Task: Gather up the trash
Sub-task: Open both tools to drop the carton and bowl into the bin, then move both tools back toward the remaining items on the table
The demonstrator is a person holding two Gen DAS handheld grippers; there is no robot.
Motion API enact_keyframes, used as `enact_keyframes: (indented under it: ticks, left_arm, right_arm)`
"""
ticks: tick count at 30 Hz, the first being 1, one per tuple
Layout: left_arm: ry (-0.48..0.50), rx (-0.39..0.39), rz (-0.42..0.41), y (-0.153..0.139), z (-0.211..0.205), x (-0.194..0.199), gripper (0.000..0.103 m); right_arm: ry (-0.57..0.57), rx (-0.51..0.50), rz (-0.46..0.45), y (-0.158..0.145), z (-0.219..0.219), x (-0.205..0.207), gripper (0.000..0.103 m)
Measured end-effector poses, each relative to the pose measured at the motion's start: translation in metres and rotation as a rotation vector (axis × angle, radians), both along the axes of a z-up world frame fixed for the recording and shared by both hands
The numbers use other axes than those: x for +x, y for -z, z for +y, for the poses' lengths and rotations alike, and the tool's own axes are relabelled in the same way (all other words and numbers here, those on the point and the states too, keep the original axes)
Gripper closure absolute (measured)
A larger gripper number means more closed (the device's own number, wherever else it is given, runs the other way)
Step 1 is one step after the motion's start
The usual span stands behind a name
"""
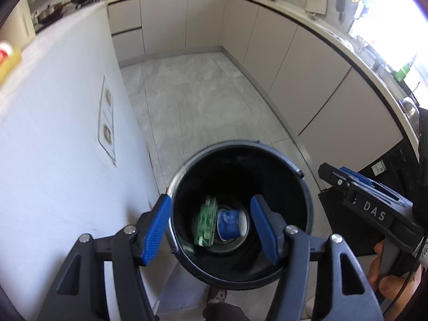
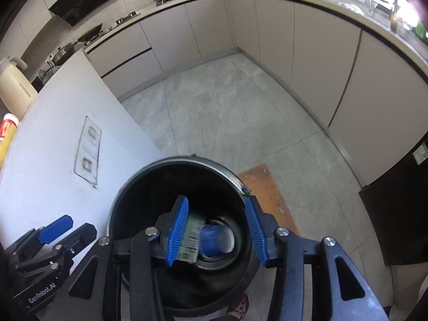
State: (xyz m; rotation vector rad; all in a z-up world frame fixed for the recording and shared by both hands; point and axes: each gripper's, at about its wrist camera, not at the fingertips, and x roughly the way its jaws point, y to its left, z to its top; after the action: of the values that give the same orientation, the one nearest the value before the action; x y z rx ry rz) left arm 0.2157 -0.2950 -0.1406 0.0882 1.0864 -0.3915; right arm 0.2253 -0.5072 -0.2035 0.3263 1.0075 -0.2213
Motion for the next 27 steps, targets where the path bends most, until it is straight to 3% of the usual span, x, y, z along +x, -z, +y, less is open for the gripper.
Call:
enact_keyframes:
  ticks: [6, 11, 17, 27]
  left_arm:
    - [0.033, -0.013, -0.045, -0.052, 0.015, -0.018, 0.039]
    - [0.050, -0.035, -0.082, -0.085, 0.030, -0.024, 0.038]
    - [0.041, -0.059, -0.144, -0.106, 0.061, -0.017, 0.031]
    - [-0.066, -0.033, -0.198, -0.121, 0.144, -0.009, 0.029]
  right_arm:
    - [0.028, -0.024, -0.033, -0.048, 0.016, -0.012, 0.055]
    - [0.041, -0.049, -0.048, -0.082, 0.039, -0.025, 0.043]
    - [0.055, -0.081, -0.106, -0.126, 0.071, -0.038, 0.032]
    - [-0.030, -0.076, -0.187, -0.165, 0.165, -0.031, 0.029]
